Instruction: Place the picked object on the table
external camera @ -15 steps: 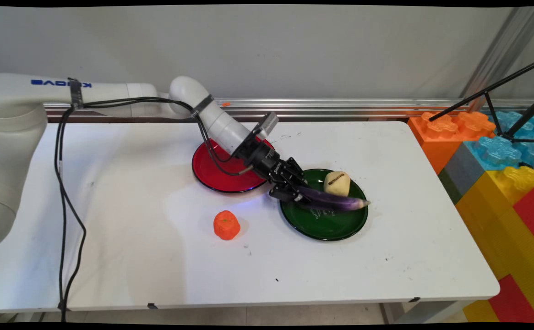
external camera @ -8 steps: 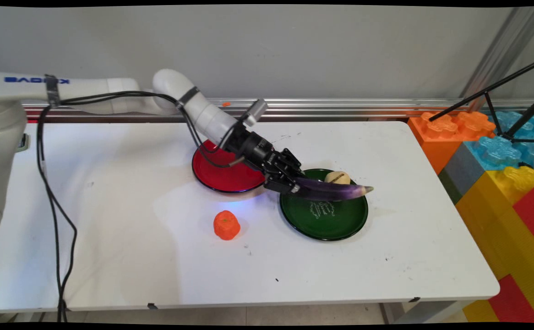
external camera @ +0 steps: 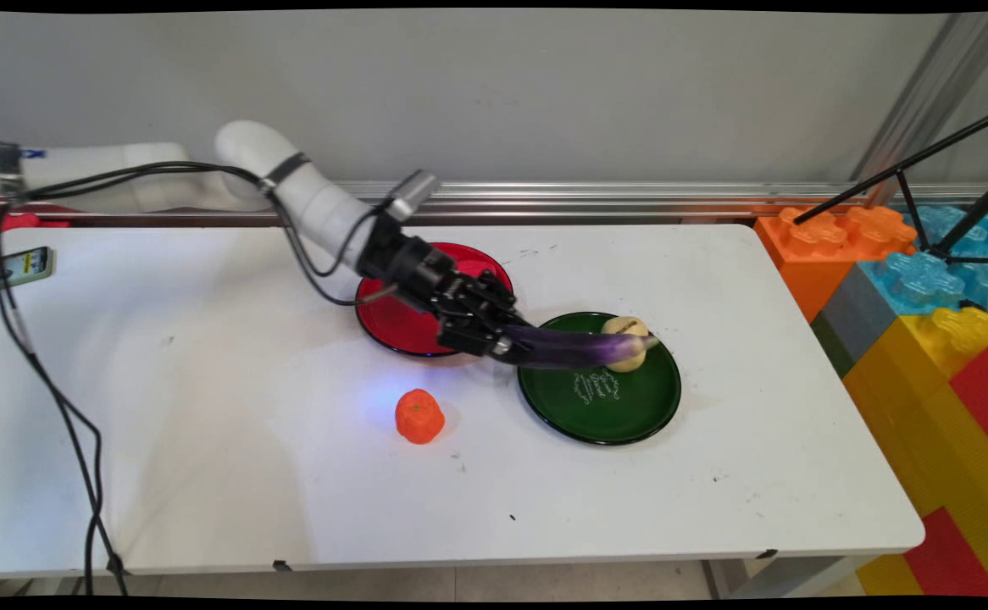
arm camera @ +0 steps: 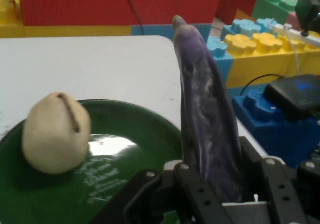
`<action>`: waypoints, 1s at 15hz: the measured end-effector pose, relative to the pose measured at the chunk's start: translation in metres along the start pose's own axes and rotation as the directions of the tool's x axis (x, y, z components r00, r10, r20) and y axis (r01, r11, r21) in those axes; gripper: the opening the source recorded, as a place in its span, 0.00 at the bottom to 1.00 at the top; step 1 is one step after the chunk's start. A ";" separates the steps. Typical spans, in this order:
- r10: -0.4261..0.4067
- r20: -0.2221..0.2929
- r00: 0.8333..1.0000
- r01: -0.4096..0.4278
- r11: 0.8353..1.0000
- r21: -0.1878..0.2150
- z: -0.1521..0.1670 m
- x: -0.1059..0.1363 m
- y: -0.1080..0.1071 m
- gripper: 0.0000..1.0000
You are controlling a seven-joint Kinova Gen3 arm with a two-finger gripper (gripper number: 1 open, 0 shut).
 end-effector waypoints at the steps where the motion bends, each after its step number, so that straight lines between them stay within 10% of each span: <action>1: -0.003 -0.007 1.000 0.003 1.000 -0.004 -0.009 -0.002 0.008 0.00; 15: -0.015 0.002 1.000 0.015 0.997 -0.074 -0.100 -0.057 0.087 0.00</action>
